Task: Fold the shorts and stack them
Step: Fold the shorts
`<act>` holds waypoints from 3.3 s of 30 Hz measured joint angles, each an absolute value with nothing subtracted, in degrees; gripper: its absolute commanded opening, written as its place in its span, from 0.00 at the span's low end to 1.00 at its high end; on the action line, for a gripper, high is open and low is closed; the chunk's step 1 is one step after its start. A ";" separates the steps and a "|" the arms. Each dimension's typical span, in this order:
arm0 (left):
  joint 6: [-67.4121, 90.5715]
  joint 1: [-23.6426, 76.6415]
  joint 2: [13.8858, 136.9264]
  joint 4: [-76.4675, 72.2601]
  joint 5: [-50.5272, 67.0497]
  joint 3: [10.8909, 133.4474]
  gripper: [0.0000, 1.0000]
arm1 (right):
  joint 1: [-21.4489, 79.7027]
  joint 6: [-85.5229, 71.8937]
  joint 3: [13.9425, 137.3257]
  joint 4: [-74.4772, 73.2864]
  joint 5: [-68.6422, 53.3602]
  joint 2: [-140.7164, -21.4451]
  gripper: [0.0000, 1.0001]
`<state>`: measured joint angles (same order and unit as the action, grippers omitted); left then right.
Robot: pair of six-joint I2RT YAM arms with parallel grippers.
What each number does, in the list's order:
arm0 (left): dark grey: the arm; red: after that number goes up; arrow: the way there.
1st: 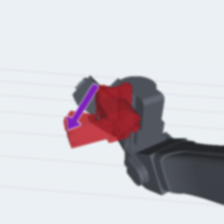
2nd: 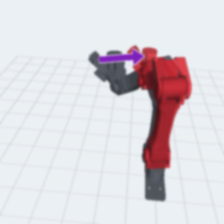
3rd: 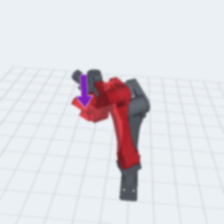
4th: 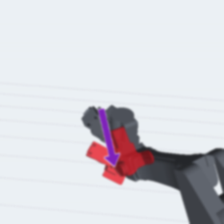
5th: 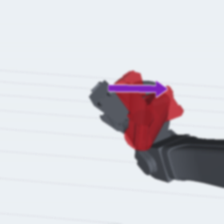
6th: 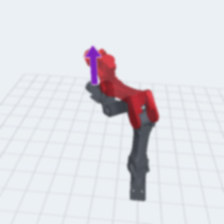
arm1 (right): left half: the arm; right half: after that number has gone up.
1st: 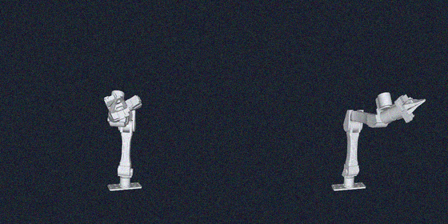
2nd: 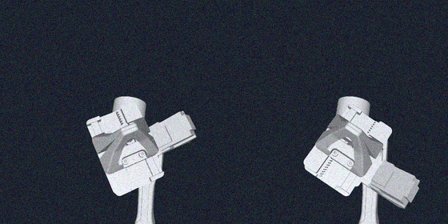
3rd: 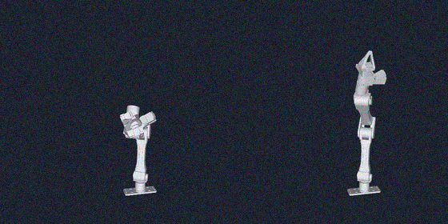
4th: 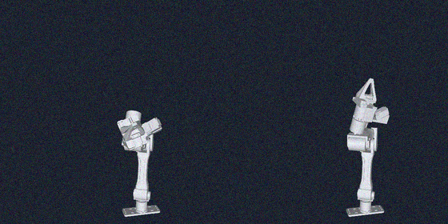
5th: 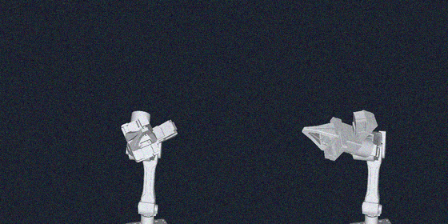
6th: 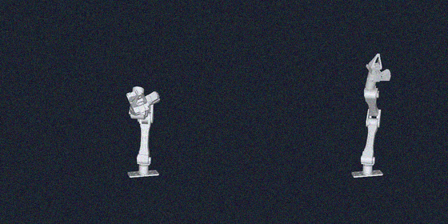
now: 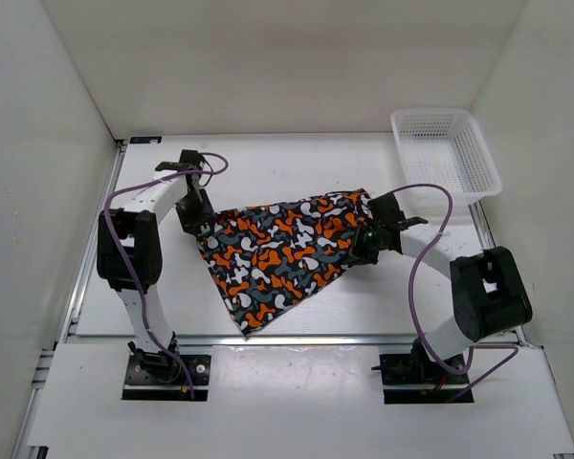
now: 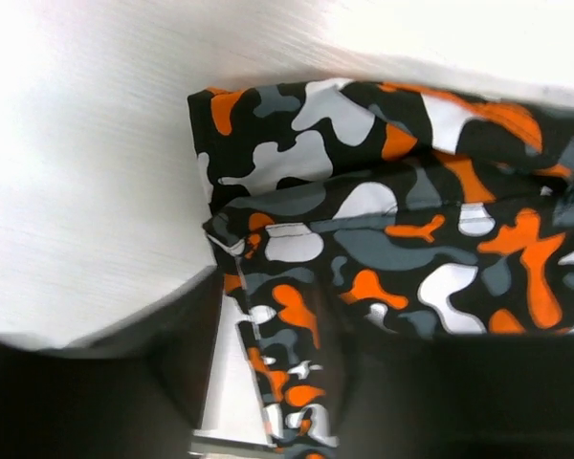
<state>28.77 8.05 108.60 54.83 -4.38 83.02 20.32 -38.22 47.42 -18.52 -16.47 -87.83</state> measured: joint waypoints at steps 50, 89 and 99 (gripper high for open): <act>25.93 3.05 111.18 59.51 -2.50 95.77 0.10 | 23.29 -35.00 65.04 -24.51 -13.89 -91.94 0.13; 46.11 32.25 89.32 52.25 2.20 55.92 0.66 | 23.24 -29.58 62.37 -33.58 -6.13 -84.58 0.64; 47.09 32.86 91.07 50.98 -0.16 53.47 0.61 | 22.20 -29.52 60.58 -34.57 -6.13 -83.07 0.64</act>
<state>47.09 32.86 91.07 50.98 -0.16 53.47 22.20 -29.52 60.58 -34.57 -6.13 -83.07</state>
